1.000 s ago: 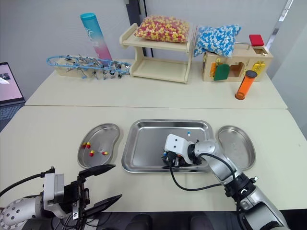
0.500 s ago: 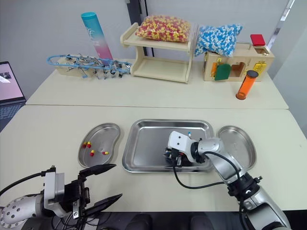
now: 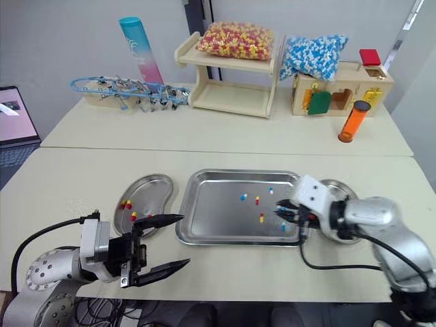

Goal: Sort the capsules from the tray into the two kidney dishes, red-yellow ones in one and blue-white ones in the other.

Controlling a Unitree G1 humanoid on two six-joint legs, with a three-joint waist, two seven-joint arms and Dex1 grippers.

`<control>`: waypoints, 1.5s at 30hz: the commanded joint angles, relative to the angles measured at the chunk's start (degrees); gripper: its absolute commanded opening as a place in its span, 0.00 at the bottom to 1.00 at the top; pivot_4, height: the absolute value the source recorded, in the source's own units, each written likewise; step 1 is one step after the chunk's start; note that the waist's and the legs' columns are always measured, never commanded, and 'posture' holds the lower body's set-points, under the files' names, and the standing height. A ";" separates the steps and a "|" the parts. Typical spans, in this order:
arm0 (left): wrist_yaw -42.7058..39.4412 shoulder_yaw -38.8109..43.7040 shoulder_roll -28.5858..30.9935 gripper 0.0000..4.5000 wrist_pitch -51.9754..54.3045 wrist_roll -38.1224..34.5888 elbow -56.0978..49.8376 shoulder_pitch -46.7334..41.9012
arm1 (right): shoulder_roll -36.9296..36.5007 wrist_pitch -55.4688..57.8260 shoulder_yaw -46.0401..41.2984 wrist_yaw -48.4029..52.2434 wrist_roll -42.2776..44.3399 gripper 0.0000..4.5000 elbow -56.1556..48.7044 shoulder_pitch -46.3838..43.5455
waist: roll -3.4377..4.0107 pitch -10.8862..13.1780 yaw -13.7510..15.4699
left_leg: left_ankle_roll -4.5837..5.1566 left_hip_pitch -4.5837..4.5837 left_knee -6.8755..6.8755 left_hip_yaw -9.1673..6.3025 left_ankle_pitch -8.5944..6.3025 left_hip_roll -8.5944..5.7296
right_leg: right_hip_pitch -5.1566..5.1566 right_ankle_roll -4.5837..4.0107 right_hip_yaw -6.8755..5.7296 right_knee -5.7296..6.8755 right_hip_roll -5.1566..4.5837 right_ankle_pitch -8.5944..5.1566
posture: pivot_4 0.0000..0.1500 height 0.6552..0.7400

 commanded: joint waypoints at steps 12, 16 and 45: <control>1.87 -6.07 -0.16 1.00 2.52 1.36 0.23 -7.36 | -7.13 -2.92 -34.00 9.01 3.32 0.13 -2.08 26.75 | -0.02 0.00 -0.21 | 0.03 0.12 0.02 0.17 -0.02 0.00 | 0.07 0.07 0.18 0.00 0.01 0.03 | 1.00 1.00; 2.93 -6.53 -0.06 1.00 4.34 1.14 -0.62 -9.12 | -7.63 -5.00 -33.98 8.32 2.76 0.13 0.09 27.09 | -0.03 0.01 -0.16 | 0.03 0.12 0.03 0.21 -0.02 0.00 | 0.07 0.08 0.21 0.00 0.01 0.04 | 1.00 1.00; 6.62 -8.45 -0.09 1.00 7.34 2.97 -3.53 -11.07 | -12.32 -11.40 0.01 -0.02 -6.04 0.13 22.83 2.29 | -0.06 0.03 -0.20 | 0.03 0.11 0.05 0.31 -0.02 -0.01 | 0.02 0.15 0.33 -0.06 0.00 0.08 | 1.00 1.00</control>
